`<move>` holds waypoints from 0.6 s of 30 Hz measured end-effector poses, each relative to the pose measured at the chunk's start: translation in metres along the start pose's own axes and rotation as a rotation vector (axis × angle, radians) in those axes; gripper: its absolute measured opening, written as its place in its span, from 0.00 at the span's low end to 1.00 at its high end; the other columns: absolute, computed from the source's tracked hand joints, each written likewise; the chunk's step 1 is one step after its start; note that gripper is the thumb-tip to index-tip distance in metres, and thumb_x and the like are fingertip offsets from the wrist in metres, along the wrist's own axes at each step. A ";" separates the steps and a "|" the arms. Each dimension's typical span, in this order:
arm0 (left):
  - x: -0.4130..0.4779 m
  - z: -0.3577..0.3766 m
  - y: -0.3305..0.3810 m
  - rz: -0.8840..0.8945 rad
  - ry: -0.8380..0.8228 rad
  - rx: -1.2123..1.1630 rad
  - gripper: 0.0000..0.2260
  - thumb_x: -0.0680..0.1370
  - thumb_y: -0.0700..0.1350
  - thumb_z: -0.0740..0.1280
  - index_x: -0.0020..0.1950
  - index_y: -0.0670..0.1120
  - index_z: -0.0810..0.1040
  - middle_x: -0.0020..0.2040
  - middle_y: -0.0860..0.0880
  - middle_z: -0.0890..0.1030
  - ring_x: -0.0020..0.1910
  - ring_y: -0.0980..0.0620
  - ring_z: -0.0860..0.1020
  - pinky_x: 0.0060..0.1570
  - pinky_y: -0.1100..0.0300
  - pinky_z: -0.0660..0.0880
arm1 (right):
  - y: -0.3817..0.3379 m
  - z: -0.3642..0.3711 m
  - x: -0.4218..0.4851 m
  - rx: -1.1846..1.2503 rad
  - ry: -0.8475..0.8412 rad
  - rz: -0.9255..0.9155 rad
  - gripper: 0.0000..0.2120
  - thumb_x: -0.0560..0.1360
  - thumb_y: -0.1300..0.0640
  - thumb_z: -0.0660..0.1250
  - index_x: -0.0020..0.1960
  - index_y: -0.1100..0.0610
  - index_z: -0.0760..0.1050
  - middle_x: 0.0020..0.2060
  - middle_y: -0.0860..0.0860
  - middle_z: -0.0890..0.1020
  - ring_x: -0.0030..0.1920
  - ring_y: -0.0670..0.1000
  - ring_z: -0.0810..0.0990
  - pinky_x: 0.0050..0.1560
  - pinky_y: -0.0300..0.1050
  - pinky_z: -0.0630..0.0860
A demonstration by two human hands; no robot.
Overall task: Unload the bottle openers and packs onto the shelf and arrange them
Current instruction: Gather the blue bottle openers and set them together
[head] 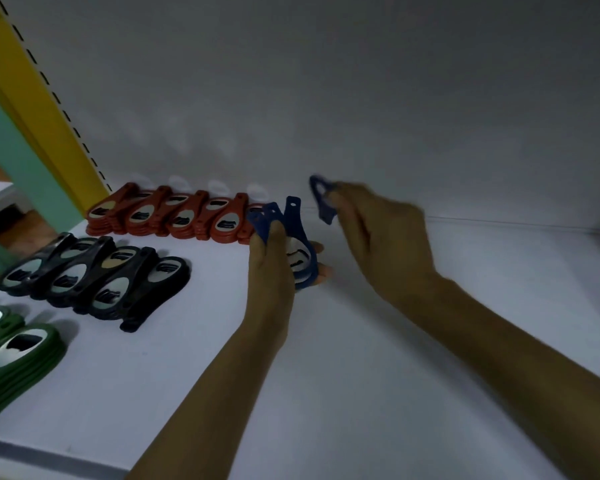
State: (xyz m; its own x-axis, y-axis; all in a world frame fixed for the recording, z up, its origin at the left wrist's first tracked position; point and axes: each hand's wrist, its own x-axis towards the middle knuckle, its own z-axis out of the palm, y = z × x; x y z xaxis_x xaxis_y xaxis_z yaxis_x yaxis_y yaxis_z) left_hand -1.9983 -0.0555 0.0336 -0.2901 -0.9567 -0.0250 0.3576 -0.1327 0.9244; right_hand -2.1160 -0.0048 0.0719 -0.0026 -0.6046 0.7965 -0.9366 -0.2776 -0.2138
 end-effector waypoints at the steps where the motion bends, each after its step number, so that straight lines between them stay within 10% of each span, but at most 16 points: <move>1: 0.001 -0.001 0.000 -0.057 -0.013 -0.035 0.14 0.81 0.56 0.54 0.49 0.50 0.75 0.34 0.48 0.82 0.29 0.51 0.80 0.28 0.61 0.76 | -0.006 0.003 -0.010 -0.035 -0.051 -0.068 0.12 0.76 0.61 0.60 0.49 0.64 0.81 0.35 0.59 0.83 0.31 0.57 0.82 0.33 0.42 0.78; 8: -0.001 -0.010 0.005 -0.070 -0.227 -0.109 0.19 0.75 0.56 0.61 0.59 0.45 0.76 0.47 0.49 0.83 0.43 0.56 0.82 0.37 0.64 0.78 | -0.002 0.021 -0.026 0.192 -0.140 -0.211 0.10 0.76 0.61 0.63 0.49 0.63 0.83 0.51 0.57 0.84 0.58 0.54 0.80 0.62 0.45 0.74; 13: -0.005 -0.008 -0.001 0.152 -0.235 0.013 0.18 0.77 0.46 0.61 0.67 0.46 0.67 0.58 0.47 0.80 0.52 0.49 0.81 0.41 0.58 0.79 | -0.008 0.020 -0.030 0.539 0.147 0.376 0.08 0.73 0.57 0.63 0.49 0.59 0.77 0.49 0.49 0.80 0.51 0.42 0.78 0.52 0.36 0.75; 18: -0.006 -0.003 -0.020 0.295 -0.267 0.317 0.13 0.79 0.40 0.62 0.57 0.57 0.66 0.49 0.62 0.80 0.46 0.66 0.79 0.43 0.66 0.78 | -0.001 0.020 -0.032 0.758 -0.271 0.723 0.20 0.68 0.39 0.70 0.57 0.44 0.73 0.54 0.41 0.80 0.56 0.40 0.78 0.57 0.39 0.76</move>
State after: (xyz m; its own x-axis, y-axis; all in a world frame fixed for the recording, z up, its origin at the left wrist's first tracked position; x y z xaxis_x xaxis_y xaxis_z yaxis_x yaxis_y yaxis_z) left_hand -2.0017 -0.0482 0.0139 -0.4485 -0.8365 0.3147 0.1832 0.2586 0.9485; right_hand -2.1077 0.0004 0.0357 -0.3028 -0.9296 0.2102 -0.2836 -0.1227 -0.9511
